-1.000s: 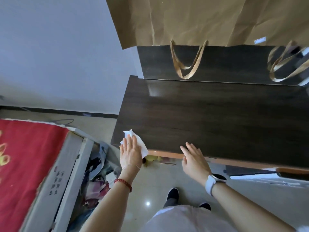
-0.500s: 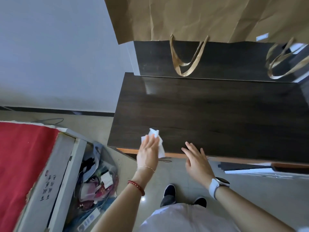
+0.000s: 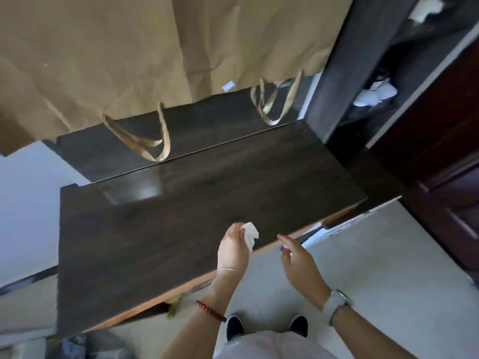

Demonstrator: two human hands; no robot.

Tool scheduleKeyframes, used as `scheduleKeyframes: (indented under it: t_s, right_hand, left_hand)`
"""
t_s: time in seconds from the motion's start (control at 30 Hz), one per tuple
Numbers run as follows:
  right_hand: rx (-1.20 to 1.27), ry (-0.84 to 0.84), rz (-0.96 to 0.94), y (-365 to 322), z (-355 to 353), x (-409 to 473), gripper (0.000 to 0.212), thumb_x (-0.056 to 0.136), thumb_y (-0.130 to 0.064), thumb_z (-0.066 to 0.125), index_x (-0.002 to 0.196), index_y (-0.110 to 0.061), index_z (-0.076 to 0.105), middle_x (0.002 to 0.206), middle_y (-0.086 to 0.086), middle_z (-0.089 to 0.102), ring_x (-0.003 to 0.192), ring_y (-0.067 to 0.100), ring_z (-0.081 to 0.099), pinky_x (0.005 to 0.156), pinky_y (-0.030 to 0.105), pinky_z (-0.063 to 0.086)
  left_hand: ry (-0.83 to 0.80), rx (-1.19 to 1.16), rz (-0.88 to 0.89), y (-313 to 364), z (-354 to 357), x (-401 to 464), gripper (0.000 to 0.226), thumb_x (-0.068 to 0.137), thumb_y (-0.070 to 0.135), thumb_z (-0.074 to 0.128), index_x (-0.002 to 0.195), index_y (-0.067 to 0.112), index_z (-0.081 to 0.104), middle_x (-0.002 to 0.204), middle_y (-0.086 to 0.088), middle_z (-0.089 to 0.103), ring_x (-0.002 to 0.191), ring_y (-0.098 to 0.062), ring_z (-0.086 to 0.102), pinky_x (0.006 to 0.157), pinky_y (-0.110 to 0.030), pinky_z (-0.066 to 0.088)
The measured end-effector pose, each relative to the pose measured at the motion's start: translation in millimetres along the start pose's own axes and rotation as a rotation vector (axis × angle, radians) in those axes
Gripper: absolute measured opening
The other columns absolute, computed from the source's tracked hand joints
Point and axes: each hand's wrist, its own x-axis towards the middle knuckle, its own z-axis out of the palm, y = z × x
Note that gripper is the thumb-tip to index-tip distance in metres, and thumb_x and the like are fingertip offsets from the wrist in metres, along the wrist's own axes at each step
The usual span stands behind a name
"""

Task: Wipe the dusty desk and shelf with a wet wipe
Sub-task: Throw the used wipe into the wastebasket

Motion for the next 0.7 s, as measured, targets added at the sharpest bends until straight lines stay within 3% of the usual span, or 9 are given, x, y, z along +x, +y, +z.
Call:
scheduleKeyframes:
  t_s: [0.13,0.3,0.4,0.47,0.57,0.63,0.7]
  right_hand:
    - [0.072,0.135,0.119,34.3,-43.7,-12.2,0.035,0.095,-0.013,0.040,0.130,-0.013,0.047,0.134,0.002,0.051,0.124,0.016,0.047,0.092,0.009,0.026]
    - [0.250,0.284,0.204,91.4,-102.9,-33.3,0.030,0.094,-0.013,0.045,0.123,-0.011,0.054,0.125,0.003,0.058,0.114,0.016,0.054,0.088,0.007,0.032]
    - [0.457,0.324,0.261,123.5,-143.4,-46.3,0.028,0.094,-0.016,0.045,0.121,-0.015,0.055,0.113,0.000,0.059,0.105,0.014,0.055,0.076,0.001,0.038]
    - [0.535,0.354,0.278,151.3,-171.3,-55.3,0.027,0.094,-0.016,0.047,0.120,-0.018,0.055,0.108,-0.001,0.058,0.097,0.010,0.055,0.071,-0.002,0.039]
    - [0.603,0.480,0.311,193.2,-214.2,-70.7,0.023,0.092,-0.016,0.051,0.113,-0.025,0.052,0.101,-0.001,0.056,0.088,0.010,0.054,0.069,0.001,0.040]
    - [0.655,0.562,0.349,222.6,-245.2,-86.7,0.018,0.092,-0.017,0.051,0.107,-0.028,0.051,0.098,-0.003,0.055,0.084,0.008,0.055,0.070,0.008,0.042]
    - [0.679,0.629,0.376,250.1,-269.4,-102.4,0.011,0.093,-0.014,0.050,0.099,-0.022,0.054,0.090,-0.003,0.057,0.078,0.009,0.055,0.068,0.013,0.043]
  left_hand:
    - [-0.119,0.213,0.083,42.5,55.9,6.1,0.025,0.096,0.022,0.036,0.099,0.005,0.054,0.094,-0.021,0.065,0.091,-0.042,0.056,0.072,-0.038,0.041]
    - [-0.202,0.290,0.231,97.7,140.0,-9.8,0.034,0.094,0.032,0.044,0.084,0.002,0.057,0.090,-0.023,0.064,0.089,-0.042,0.056,0.069,-0.035,0.039]
    - [-0.331,0.206,0.271,133.4,198.0,-26.9,0.037,0.093,0.032,0.046,0.062,0.010,0.050,0.061,-0.007,0.052,0.071,-0.033,0.050,0.067,-0.032,0.036]
    - [-0.441,0.099,0.262,160.8,240.9,-44.4,0.034,0.094,0.017,0.045,0.061,0.017,0.049,0.060,0.004,0.042,0.073,-0.027,0.048,0.071,-0.033,0.041]
    - [-0.544,-0.008,0.284,193.4,297.0,-73.1,0.021,0.092,0.002,0.046,0.089,0.005,0.066,0.076,0.005,0.049,0.081,-0.016,0.048,0.076,-0.005,0.036]
    - [-0.659,-0.023,0.293,210.3,335.5,-93.7,0.019,0.091,0.005,0.048,0.102,0.008,0.064,0.093,0.003,0.056,0.086,-0.011,0.052,0.079,-0.005,0.037]
    - [-0.787,-0.054,0.306,222.8,369.2,-109.4,0.021,0.090,0.006,0.051,0.101,0.020,0.062,0.099,0.006,0.060,0.085,-0.002,0.057,0.076,-0.003,0.043]
